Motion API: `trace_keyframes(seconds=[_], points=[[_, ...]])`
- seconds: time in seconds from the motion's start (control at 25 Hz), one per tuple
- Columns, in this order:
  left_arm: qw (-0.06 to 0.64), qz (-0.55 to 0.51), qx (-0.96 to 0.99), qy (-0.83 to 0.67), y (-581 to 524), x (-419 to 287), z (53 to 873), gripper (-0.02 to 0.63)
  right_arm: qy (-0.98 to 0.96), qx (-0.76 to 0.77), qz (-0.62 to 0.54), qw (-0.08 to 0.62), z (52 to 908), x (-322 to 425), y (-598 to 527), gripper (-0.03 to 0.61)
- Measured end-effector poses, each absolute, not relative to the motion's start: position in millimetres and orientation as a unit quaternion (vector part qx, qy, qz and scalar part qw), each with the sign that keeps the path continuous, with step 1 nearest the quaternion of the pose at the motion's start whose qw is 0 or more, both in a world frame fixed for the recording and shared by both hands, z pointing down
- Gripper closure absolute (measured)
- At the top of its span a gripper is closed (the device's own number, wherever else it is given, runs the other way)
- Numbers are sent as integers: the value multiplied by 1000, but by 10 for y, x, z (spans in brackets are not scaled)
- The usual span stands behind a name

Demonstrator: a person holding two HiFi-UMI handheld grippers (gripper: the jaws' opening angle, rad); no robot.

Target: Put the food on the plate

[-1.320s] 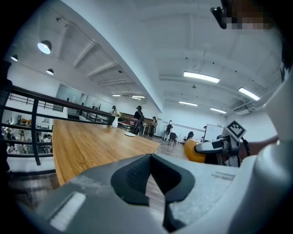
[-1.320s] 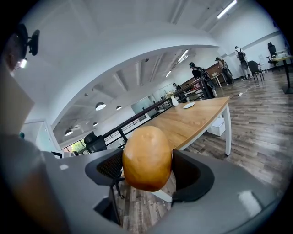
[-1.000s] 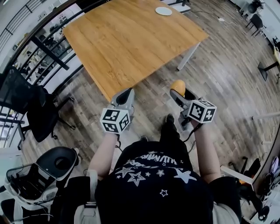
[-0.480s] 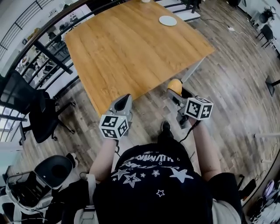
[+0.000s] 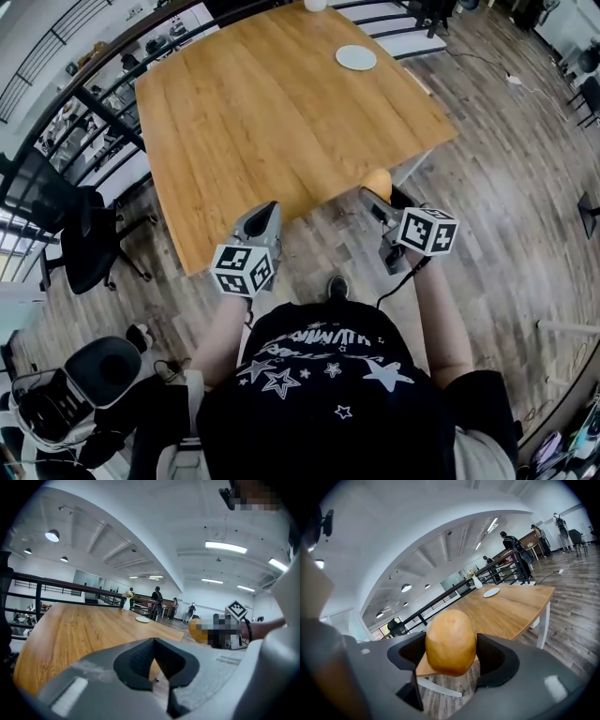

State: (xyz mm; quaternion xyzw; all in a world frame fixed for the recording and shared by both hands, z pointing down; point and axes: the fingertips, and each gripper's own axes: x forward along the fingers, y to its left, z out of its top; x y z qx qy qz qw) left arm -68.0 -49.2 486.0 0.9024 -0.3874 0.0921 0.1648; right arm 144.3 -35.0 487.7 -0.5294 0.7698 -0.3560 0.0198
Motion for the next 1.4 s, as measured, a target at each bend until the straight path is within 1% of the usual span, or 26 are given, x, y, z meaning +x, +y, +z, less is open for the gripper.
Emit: trace_keyframes(seconds=[0.28,0.56,1.04,1.4], points=[[145,100,900,-398,-533,-264,4702,614,776,-523,-350,32,4750,1941,-408,238],[156,107,892,-410,-716,-72,4729,614,771,-518,-369,35,4864,2198,-615,238],[153,81,895,-412,-1463,211,4652,614,758,-542,-364,19,4950,2623,-1090,237],[151,69,899,-406,-2257,307,4590,614,749,-562,-350,2,4894,2862,-1791,238]])
